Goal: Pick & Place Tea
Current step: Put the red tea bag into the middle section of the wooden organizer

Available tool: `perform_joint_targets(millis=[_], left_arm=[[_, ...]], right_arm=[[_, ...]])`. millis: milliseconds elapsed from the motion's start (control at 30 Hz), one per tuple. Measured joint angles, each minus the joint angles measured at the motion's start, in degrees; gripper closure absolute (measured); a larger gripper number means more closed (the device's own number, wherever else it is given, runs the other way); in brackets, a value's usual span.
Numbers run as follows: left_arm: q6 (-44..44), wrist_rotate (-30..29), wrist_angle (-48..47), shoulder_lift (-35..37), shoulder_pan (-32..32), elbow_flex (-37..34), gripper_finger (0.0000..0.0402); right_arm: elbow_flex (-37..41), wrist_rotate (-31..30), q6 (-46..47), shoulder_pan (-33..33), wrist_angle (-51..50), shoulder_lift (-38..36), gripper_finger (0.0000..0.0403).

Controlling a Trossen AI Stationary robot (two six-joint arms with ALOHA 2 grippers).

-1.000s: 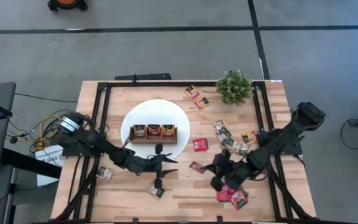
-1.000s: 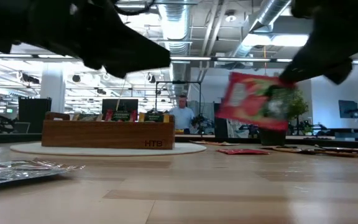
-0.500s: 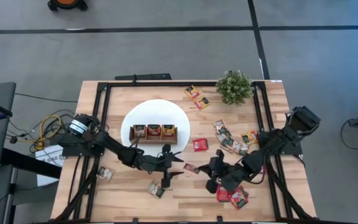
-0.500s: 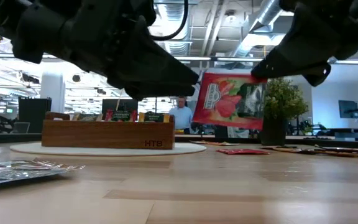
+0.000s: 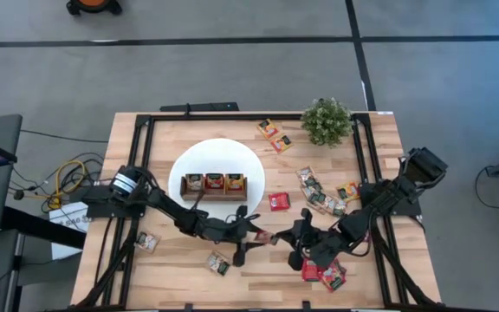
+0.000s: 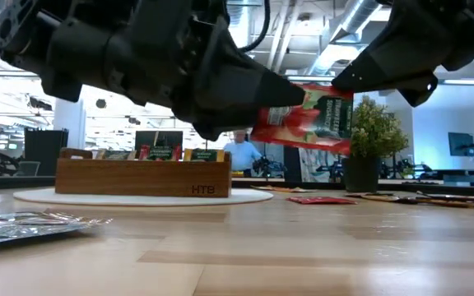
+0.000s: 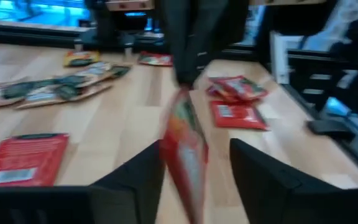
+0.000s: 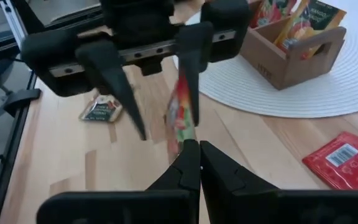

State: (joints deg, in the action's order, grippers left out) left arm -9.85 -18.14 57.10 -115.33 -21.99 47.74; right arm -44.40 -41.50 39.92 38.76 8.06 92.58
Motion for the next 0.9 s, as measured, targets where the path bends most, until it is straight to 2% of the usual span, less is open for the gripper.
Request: perform_joint_targets(millis=[233,300,433,500,567,667,767,900], left_arm=[[0.0,-5.2,-1.2,-0.1,-0.2,0.3,0.0383],[0.2,-7.1,-1.3,-0.1,-0.4,0.3,0.0391],[1.0,-13.0,2.2,-0.1,-0.9,-1.5,0.0396],[1.1,-13.5,7.0,-0.1,-1.0,-3.3,0.0397],[0.1,-11.3,13.7,-0.1,-0.9,-5.5,0.0397],[-0.4,-7.8,23.7,-0.1,-0.9,-8.6,0.0398],[-0.4,-7.2,31.8,-0.1,-0.9,-10.8,0.0398],[-0.3,-6.5,32.7,-0.1,-0.9,-11.3,0.0398]], right_arm=[[0.0,0.0,-0.2,-0.1,0.0,-0.2,0.0393],[0.0,0.9,-1.2,-0.3,-1.5,-1.7,0.0371],[-0.1,1.0,-1.0,-0.3,-7.4,-3.3,0.0298],[0.0,0.6,-1.2,-0.1,-8.0,-2.5,0.0260],[-0.1,-0.7,-1.4,-0.2,-6.9,-0.3,0.0229],[0.0,-5.2,-5.2,-0.3,0.1,4.4,0.0198],[0.0,-9.9,-15.1,-0.3,12.8,9.3,0.0188],[0.0,-11.6,-30.7,-0.7,35.4,14.8,0.0204]])
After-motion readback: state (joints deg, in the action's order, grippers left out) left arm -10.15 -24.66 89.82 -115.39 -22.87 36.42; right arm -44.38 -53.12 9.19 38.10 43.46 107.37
